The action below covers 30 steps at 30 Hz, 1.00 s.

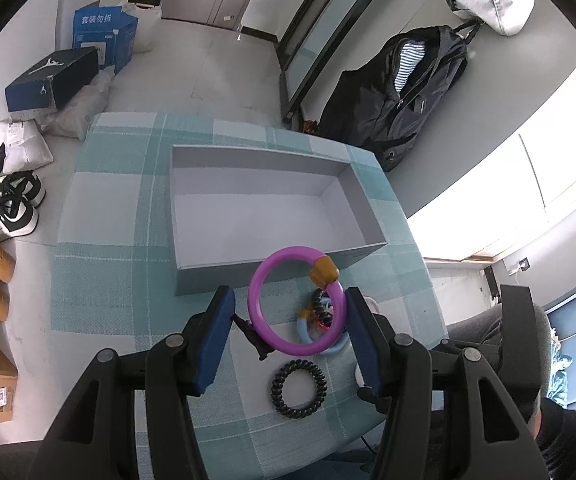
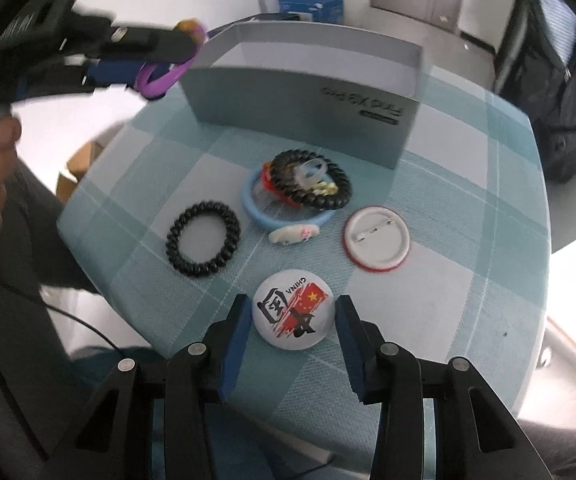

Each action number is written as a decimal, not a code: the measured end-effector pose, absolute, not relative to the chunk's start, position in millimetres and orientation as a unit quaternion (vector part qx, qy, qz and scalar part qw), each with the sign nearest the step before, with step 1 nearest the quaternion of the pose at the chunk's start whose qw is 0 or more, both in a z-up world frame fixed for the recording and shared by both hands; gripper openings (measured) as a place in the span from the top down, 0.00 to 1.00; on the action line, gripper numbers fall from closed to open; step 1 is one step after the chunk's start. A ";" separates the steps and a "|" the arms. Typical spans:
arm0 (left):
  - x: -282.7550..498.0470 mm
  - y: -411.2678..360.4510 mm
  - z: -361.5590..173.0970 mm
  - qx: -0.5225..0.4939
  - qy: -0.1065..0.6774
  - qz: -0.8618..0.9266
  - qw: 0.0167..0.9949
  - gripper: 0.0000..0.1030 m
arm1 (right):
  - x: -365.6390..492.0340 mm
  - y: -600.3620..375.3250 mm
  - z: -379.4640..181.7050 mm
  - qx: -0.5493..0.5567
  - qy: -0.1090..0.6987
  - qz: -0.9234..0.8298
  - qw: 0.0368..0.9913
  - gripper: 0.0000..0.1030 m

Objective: Organize jewelry
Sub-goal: 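Lift the purple ring with the left gripper while the right gripper grasps the red-print badge, then carry both items into the grey box and open both grippers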

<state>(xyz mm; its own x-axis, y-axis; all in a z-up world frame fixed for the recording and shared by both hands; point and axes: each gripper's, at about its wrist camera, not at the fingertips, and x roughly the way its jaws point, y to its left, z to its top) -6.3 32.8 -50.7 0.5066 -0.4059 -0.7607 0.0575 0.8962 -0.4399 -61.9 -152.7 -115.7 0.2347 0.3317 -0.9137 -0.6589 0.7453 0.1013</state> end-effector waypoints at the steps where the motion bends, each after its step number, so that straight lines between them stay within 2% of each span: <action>1: -6.3 32.7 -49.8 -0.183 0.476 -0.136 0.849 0.51 | -59.8 -156.0 -112.1 -0.135 0.538 0.331 0.763 0.60; 10: -3.9 39.4 -25.2 -0.227 0.426 -0.145 0.863 0.51 | -33.2 -181.8 -52.3 -0.019 0.509 0.359 0.782 0.60; 17: 6.3 41.1 -13.0 -0.213 0.401 -0.123 0.883 0.51 | 0.5 -176.9 -15.1 -0.006 0.457 0.371 0.808 0.60; 30: 31.5 46.1 -17.7 -0.208 0.388 -0.111 0.891 0.51 | 79.3 -151.5 1.9 0.022 0.456 0.391 0.799 0.60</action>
